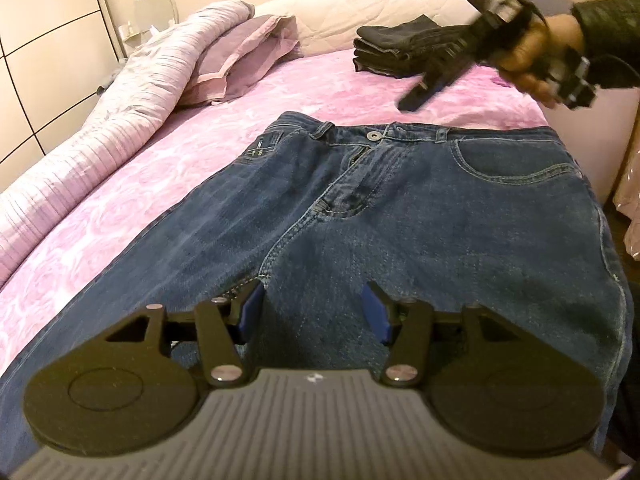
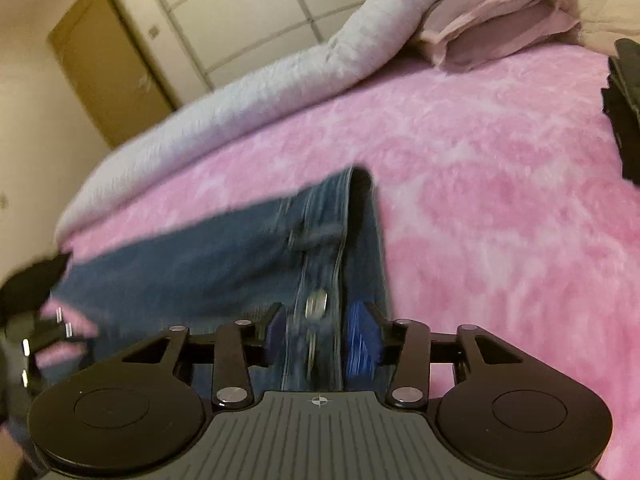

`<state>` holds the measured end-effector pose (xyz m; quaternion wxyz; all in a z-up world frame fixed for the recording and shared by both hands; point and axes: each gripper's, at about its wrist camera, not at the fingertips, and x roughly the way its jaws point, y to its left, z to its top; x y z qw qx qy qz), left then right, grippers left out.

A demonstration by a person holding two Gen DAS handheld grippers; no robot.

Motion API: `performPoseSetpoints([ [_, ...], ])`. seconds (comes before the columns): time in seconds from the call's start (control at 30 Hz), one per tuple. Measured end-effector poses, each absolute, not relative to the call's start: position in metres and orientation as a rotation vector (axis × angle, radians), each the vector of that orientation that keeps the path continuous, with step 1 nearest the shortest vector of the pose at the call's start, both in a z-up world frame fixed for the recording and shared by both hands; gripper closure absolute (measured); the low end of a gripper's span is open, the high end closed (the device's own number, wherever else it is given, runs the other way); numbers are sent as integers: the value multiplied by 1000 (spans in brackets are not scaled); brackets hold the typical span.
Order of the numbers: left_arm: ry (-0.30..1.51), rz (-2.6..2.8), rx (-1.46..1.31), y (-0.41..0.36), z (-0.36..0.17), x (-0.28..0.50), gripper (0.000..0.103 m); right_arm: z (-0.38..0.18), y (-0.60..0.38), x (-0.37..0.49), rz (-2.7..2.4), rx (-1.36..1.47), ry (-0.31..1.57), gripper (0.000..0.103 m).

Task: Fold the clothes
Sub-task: 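Adjust the waistband with the right gripper while the left tool hovers over the jeans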

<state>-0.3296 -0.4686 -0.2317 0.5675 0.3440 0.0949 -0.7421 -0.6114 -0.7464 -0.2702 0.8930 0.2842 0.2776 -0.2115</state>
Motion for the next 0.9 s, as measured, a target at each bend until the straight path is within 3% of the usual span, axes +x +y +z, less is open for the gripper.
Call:
performPoseSetpoints([
  [0.13, 204, -1734, 806, -465, -231, -330, 53, -286, -731, -598, -479, 548, 646, 60],
  [0.17, 200, -1731, 805, -464, -231, -330, 53, -285, -728, -598, -498, 550, 642, 67],
  [0.23, 190, -1726, 804, -462, -231, -331, 53, -279, -721, -599, -538, 517, 639, 101],
  [0.43, 179, -1714, 803, -463, -233, -329, 53, -248, -719, -594, -556, 382, 560, 101],
  [0.6, 228, -1701, 797, -473, -239, -323, 53, -283, -742, -563, -551, 372, 678, 101],
  [0.77, 262, -1681, 756, -460, -230, -308, 53, -286, -744, -579, -567, 456, 648, 99],
  [0.9, 272, -1601, 750, -435, -224, -289, 53, -264, -719, -587, -632, 368, 652, 76],
])
